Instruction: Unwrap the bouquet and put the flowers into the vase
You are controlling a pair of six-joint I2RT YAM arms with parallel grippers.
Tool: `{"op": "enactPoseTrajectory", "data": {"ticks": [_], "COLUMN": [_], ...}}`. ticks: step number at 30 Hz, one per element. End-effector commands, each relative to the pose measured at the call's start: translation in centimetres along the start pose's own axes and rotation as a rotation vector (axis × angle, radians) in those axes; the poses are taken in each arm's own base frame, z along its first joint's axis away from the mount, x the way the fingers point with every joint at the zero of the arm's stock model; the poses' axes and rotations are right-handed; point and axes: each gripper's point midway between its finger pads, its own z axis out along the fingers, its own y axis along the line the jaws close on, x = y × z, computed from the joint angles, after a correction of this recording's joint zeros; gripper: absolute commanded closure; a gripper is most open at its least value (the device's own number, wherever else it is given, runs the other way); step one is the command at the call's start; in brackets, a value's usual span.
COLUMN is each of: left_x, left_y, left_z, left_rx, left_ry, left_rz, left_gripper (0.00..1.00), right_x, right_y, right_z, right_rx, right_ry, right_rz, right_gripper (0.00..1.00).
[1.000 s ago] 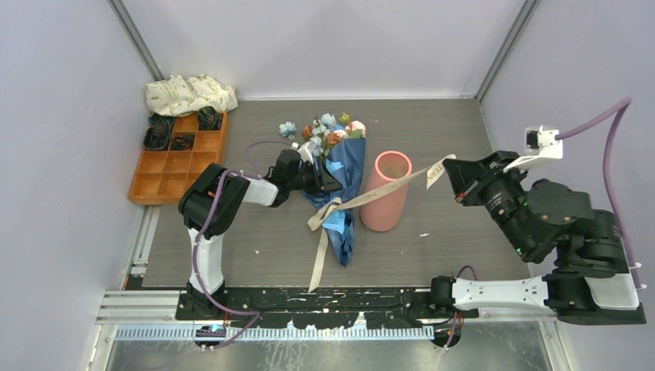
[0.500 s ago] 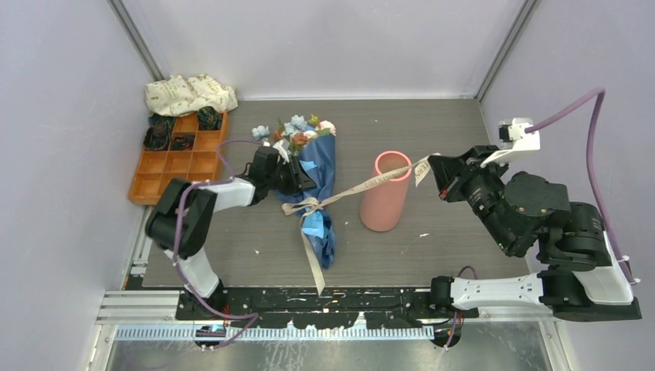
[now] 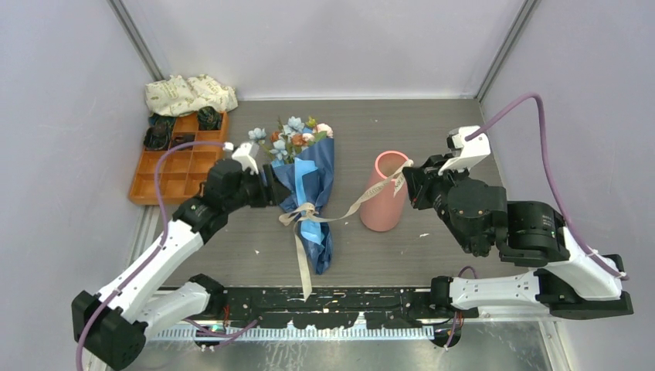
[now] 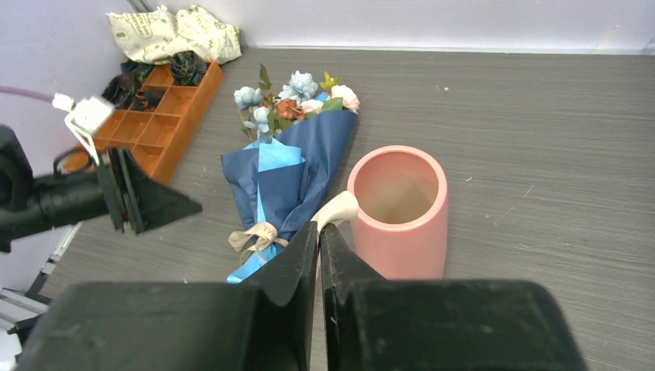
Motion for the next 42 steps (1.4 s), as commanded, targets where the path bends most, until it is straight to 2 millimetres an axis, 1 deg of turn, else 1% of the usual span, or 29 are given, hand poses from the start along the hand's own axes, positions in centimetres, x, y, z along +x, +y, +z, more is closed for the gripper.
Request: {"op": "enactPoseTrajectory", "data": {"ticks": [1,2,3,5,9,12,15,20,22,26,29,32,33,35,37,42], "left_x": [8.0,9.1,9.9,11.6,14.4,15.1,15.4,16.6,16.4,15.5,14.9,14.8,14.9,15.5,15.6,15.0], "left_y": [2.4,2.0,2.2,1.8,2.0,2.6,3.0,3.5,3.5,3.4,3.0,3.0,3.1,4.0,4.6,5.2], "left_z": [-2.8,-3.4,-3.8,-4.3,-4.2,-3.4,-2.1,0.2,1.0,2.1,2.7,3.5,3.8,4.3,4.7,5.7], "left_rx": [-0.117,-0.113,-0.123,-0.115,-0.125,-0.151,-0.162,-0.187,-0.191,-0.199,-0.203,-0.215,-0.223,-0.264,-0.293,-0.341], "left_ry": [0.213,0.236,0.248,0.276,0.323,0.317,0.306,0.335,0.319,0.278,0.28,0.289,0.293,0.312,0.312,0.283], "left_rz": [0.014,0.015,0.014,0.004,0.001,0.017,0.025,0.035,0.035,0.05,0.077,0.095,0.1,0.11,0.125,0.148], "left_gripper": [0.42,0.44,0.46,0.51,0.53,0.52,0.5,0.5,0.49,0.47,0.47,0.47,0.47,0.47,0.47,0.47], "right_x": [-0.4,-0.3,-0.1,0.1,0.5,0.7,0.9,1.1,1.2,1.3,1.4,1.5,1.6,1.8,1.9,2.5], "right_y": [0.7,0.6,0.5,0.4,0.2,0.2,0.0,-0.6,-0.8,-1.0,-0.9,-0.7,-0.6,-0.4,-0.2,0.2], "right_z": [0.3,0.3,0.4,0.5,0.6,0.6,0.5,0.3,0.2,0.2,0.2,0.3,0.4,0.4,0.5,0.8], "right_rx": [-0.011,-0.008,-0.004,0.005,0.012,0.009,0.009,0.012,0.012,0.016,0.016,0.011,0.009,0.005,-0.003,-0.01], "right_ry": [-0.028,-0.029,-0.029,-0.033,-0.037,-0.035,-0.034,-0.035,-0.035,-0.036,-0.036,-0.03,-0.027,-0.023,-0.018,-0.01], "right_rz": [0.047,0.046,0.043,0.043,0.045,0.05,0.057,0.074,0.078,0.079,0.077,0.07,0.07,0.068,0.069,0.063], "right_gripper": [0.87,0.87,0.87,0.87,0.87,0.87,0.87,0.87,0.87,0.87,0.87,0.87,0.87,0.87,0.87,0.87]}}
